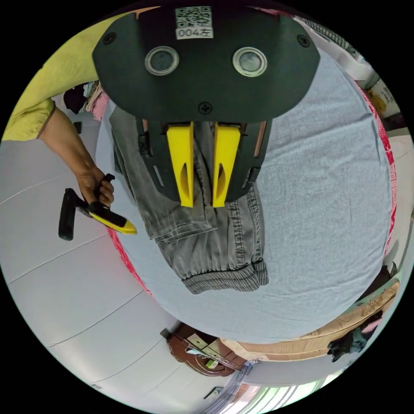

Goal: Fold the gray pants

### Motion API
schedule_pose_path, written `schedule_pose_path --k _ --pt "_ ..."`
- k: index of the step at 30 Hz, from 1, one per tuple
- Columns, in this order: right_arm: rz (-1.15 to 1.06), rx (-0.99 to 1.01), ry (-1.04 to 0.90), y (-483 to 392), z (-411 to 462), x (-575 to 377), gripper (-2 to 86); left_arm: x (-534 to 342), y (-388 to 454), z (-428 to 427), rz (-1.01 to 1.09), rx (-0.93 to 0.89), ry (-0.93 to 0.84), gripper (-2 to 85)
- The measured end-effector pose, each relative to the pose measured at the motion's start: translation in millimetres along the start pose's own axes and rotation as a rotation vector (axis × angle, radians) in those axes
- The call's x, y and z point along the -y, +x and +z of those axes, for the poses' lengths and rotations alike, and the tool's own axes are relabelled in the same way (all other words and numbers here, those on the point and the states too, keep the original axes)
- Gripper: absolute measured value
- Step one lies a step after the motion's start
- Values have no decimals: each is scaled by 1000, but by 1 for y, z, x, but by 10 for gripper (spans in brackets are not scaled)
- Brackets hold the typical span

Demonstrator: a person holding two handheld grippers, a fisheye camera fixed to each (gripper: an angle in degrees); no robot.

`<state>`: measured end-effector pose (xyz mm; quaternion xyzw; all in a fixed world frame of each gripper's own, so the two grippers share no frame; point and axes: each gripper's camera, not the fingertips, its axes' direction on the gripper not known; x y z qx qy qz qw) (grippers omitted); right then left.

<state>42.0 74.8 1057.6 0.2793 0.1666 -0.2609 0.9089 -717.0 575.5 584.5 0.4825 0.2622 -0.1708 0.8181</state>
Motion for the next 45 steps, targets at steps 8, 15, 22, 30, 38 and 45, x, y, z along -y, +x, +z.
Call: schedule_pose_path --k 8,15,22,30,38,45 --pt "-193 17 -129 -46 36 12 83 -32 3 -34 22 85 93 61" --pt "-96 52 -137 -34 26 20 78 -85 27 -22 115 70 -28 58" --pt "-64 155 -280 -63 -15 -56 90 -109 41 4 132 82 -74 56" --pt "-30 -54 -475 -81 -20 -145 87 -114 40 22 36 167 -78 10" --pt "-56 -127 -509 -88 -9 -141 65 -138 9 7 -207 150 24 2" --pt "-40 -106 -501 -87 -10 -136 61 -115 52 23 61 137 38 3"
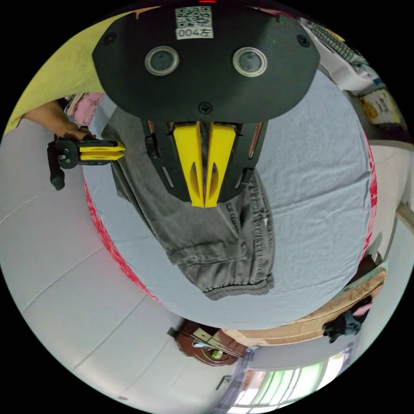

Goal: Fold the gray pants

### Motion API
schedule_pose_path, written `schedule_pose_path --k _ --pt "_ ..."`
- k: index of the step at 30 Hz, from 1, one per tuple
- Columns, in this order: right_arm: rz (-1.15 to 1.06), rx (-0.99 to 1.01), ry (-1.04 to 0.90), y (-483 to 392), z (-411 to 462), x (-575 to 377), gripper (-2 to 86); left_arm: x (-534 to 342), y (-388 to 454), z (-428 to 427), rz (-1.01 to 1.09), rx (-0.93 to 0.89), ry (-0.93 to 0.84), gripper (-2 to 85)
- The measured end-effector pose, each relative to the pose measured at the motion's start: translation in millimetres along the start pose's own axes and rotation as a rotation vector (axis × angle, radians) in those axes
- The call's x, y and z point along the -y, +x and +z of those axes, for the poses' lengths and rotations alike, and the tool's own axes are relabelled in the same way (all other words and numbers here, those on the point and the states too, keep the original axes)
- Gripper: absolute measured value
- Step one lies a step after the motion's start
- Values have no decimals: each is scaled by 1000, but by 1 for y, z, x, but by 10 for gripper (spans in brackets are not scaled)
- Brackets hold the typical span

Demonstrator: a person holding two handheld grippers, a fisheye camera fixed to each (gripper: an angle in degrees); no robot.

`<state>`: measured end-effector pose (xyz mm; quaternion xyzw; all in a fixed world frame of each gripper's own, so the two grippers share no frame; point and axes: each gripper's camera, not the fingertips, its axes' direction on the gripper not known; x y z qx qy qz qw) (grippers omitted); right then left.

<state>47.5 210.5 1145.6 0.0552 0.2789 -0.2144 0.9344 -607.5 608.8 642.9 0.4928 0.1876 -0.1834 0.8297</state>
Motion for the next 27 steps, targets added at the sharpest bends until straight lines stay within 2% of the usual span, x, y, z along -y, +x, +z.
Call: schedule_pose_path --k 4,9,14,21,27 --pt "1 3 1 1 -2 2 58 7 -8 30 1 83 -88 3" --pt "83 146 58 18 -11 -8 66 -2 -34 34 -53 -45 -84 2" --pt "163 60 297 25 -49 -23 70 -26 -21 6 28 -64 -4 1" --pt "333 -17 285 66 -55 7 79 -79 -2 30 109 14 -105 0" --pt "239 -110 205 49 -49 24 101 -94 1 40 156 60 -99 1"
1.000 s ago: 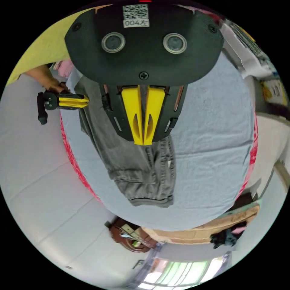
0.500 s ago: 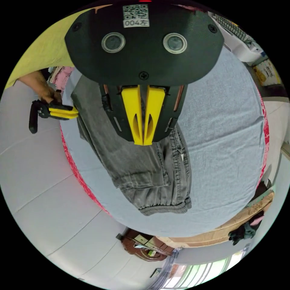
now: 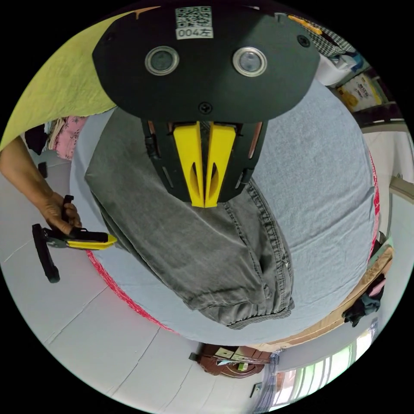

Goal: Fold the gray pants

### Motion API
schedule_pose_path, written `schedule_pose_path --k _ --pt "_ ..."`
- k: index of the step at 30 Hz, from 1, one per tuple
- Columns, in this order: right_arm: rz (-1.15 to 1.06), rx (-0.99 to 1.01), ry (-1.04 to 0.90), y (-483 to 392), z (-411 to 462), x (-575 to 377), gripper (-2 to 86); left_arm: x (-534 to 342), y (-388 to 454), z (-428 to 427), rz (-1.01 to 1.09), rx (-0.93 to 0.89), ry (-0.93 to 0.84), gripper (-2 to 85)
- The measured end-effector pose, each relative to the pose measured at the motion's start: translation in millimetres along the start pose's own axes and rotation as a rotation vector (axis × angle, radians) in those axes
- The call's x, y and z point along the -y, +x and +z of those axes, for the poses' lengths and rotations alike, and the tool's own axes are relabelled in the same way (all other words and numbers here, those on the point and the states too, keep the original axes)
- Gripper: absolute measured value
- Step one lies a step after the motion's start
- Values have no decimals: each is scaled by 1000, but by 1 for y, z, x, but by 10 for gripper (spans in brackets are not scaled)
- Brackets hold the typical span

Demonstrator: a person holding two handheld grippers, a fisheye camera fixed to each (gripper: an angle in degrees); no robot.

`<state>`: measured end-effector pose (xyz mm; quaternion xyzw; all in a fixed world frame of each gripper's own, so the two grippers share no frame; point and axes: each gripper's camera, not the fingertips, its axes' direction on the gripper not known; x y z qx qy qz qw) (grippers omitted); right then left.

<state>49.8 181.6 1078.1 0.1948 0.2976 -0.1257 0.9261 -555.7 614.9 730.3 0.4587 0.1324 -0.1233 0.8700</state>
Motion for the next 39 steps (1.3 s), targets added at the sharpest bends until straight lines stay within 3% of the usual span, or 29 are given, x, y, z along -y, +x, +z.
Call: schedule_pose_path --k 2,6,11,18,26,33,39 --pt "-39 -91 -27 -10 7 4 16 -2 -1 5 14 9 -10 1" --pt "-57 -186 -23 -9 2 7 -2 -6 -9 11 20 -10 -16 1" --pt "214 164 -36 64 17 3 5 -11 -17 16 28 -21 -10 0" --pt "250 367 4 97 -5 -19 29 -15 -34 25 -5 -84 -20 0" --pt "224 372 -86 96 -20 -106 59 -20 -46 35 1 -117 -27 0" --pt "235 387 -78 88 -16 -112 57 -24 -52 46 31 -128 -40 0" --pt "167 275 -96 70 -17 -101 58 -28 -51 56 41 -119 -48 0"
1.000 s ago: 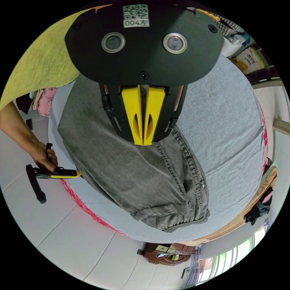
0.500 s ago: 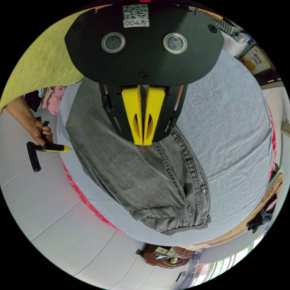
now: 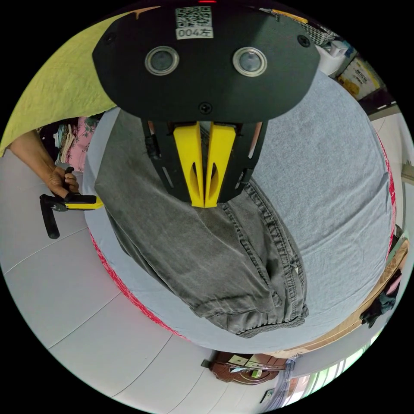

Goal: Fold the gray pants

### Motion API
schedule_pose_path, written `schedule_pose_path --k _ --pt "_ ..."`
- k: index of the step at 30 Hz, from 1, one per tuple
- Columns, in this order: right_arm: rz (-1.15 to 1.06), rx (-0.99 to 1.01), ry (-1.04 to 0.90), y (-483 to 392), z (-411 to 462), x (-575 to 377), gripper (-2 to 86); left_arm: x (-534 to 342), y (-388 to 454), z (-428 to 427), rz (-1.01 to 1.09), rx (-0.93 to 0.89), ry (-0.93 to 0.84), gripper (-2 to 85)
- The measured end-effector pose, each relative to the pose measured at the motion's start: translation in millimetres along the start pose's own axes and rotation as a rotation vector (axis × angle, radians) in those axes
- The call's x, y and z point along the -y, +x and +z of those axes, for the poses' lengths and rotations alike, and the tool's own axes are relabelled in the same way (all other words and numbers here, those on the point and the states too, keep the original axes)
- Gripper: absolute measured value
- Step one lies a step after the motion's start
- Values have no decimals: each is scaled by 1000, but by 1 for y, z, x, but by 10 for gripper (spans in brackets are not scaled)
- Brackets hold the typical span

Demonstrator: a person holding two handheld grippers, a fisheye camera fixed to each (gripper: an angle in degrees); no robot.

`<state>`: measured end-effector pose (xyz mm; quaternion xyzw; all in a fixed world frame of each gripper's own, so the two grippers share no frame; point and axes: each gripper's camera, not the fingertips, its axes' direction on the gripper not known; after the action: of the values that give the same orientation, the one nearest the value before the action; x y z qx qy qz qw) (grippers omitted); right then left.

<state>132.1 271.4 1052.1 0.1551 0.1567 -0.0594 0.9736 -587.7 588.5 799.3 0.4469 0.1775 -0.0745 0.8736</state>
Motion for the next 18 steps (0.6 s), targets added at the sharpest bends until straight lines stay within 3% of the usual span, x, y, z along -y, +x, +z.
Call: schedule_pose_path --k 6,14,18 --pt "-56 -69 -58 -7 9 16 7 -3 2 11 -25 11 -10 0" --pt "4 35 9 33 -8 -3 -7 -31 24 -3 -90 74 27 0" --pt "-101 89 67 26 -27 -21 -7 -74 54 -4 -146 53 37 0"
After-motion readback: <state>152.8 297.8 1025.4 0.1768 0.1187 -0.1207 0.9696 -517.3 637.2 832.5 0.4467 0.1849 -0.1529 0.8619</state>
